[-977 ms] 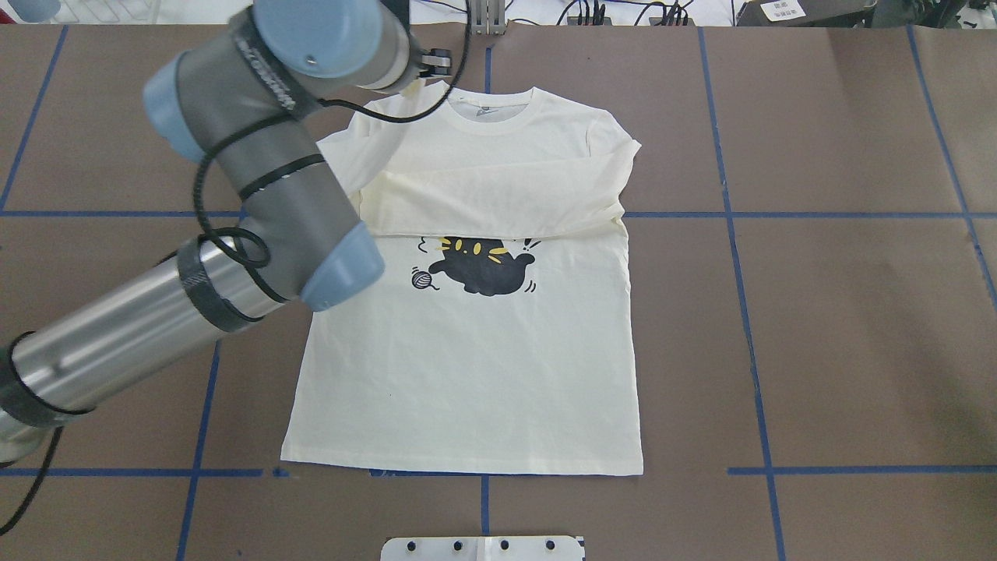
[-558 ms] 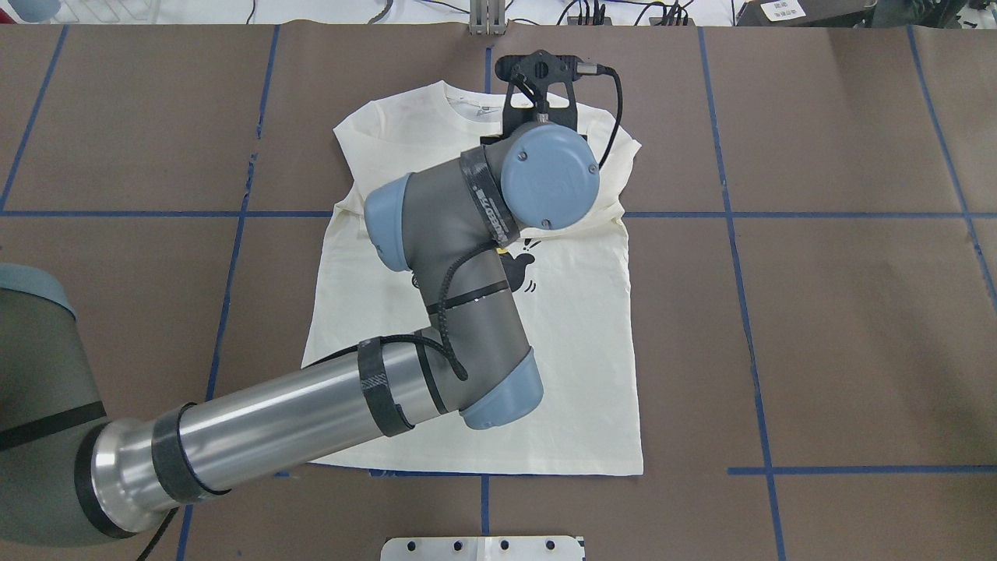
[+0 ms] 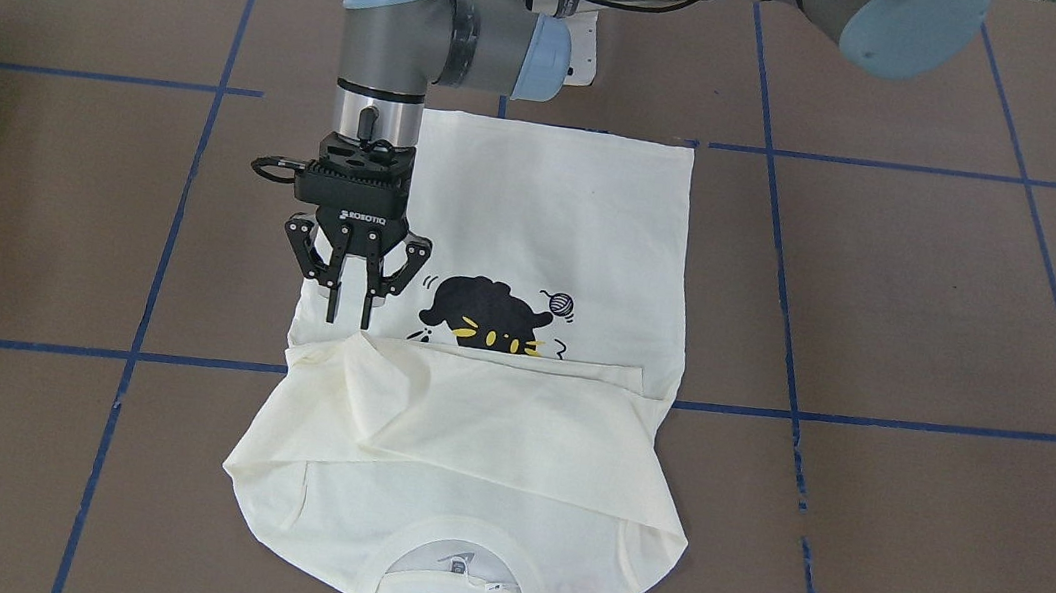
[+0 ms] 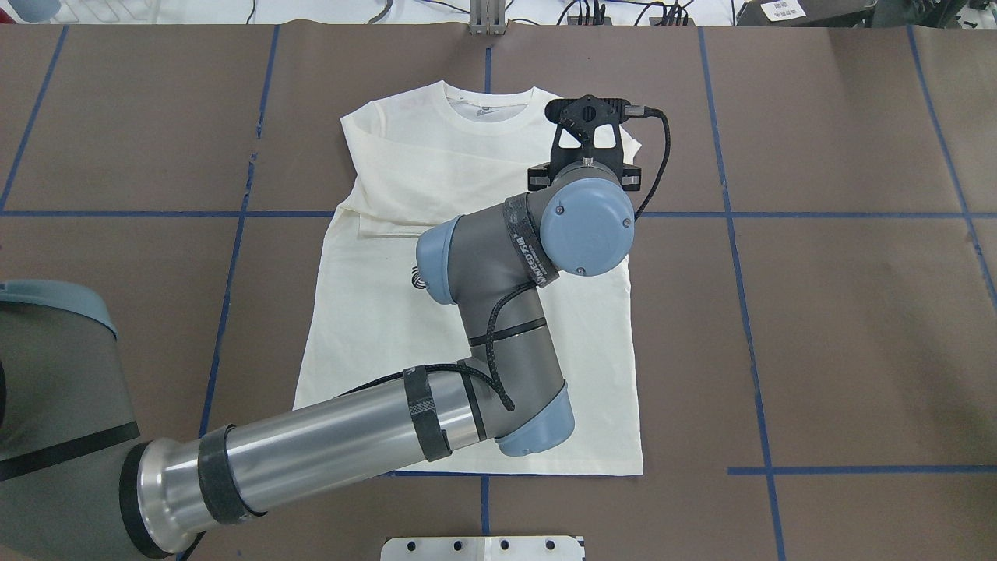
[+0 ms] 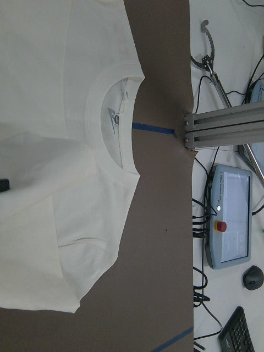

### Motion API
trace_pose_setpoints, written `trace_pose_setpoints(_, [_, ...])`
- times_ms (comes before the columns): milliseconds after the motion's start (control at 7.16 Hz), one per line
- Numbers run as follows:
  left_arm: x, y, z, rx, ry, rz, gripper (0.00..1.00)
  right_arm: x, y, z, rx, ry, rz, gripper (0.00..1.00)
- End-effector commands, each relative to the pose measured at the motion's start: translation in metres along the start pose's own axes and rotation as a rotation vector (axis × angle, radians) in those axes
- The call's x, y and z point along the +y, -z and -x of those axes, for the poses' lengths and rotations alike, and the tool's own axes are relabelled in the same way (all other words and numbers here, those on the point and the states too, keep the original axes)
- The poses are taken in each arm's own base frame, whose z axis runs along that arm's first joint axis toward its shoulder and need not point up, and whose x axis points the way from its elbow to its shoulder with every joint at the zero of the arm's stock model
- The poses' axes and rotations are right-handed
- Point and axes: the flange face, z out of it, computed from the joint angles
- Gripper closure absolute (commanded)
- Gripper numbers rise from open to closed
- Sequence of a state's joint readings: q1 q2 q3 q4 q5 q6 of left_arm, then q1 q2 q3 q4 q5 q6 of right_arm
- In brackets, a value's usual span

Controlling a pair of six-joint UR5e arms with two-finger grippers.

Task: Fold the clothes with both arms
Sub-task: 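Lift the sleeve with the left gripper and fold it across the shirt, then release the sleeve and raise the left arm while the right arm approaches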

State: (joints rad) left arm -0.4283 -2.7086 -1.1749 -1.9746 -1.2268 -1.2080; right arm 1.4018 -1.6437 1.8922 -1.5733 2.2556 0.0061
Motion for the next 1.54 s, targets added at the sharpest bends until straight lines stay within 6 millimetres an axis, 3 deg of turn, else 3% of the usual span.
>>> trace_pose_setpoints(0, [-0.004, 0.016, -0.01, 0.123, -0.061, 0.113, 0.0, -0.008, 0.007, 0.01, -0.029, 0.044, -0.053, 0.0])
trace_pose_setpoints(140, [-0.029, 0.01, 0.014, 0.144, -0.079, 0.171, 0.0, -0.017, 0.014, 0.018, -0.044, 0.084, -0.097, 0.0])
trace_pose_setpoints(279, [-0.056, 0.006, 0.057, 0.166, -0.129, 0.245, 0.0, -0.036, 0.027, 0.031, -0.068, 0.071, -0.134, 0.0])
trace_pose_setpoints(558, [-0.073, 0.038, 0.198, 0.16, -0.305, 0.3, 0.0, -0.101, 0.056, 0.106, -0.118, 0.158, -0.238, 0.02])
trace_pose_setpoints(698, [-0.102, 0.054, 0.252, 0.127, -0.373, 0.273, 0.0, -0.127, 0.058, 0.16, -0.153, 0.171, -0.252, 0.01])
trace_pose_setpoints(977, [-0.156, 0.055, 0.342, 0.031, -0.574, 0.34, 0.0, -0.168, 0.03, 0.304, -0.082, 0.157, -0.266, 0.01])
trace_pose_setpoints(1256, [-0.181, 0.07, 0.472, -0.007, -0.719, 0.382, 0.0, -0.178, 0.007, 0.435, 0.042, 0.139, -0.244, 0.02])
trace_pose_setpoints(1396, [-0.197, 0.08, 0.504, -0.03, -0.712, 0.368, 0.0, -0.189, -0.015, 0.48, 0.101, 0.132, -0.246, 0.04])
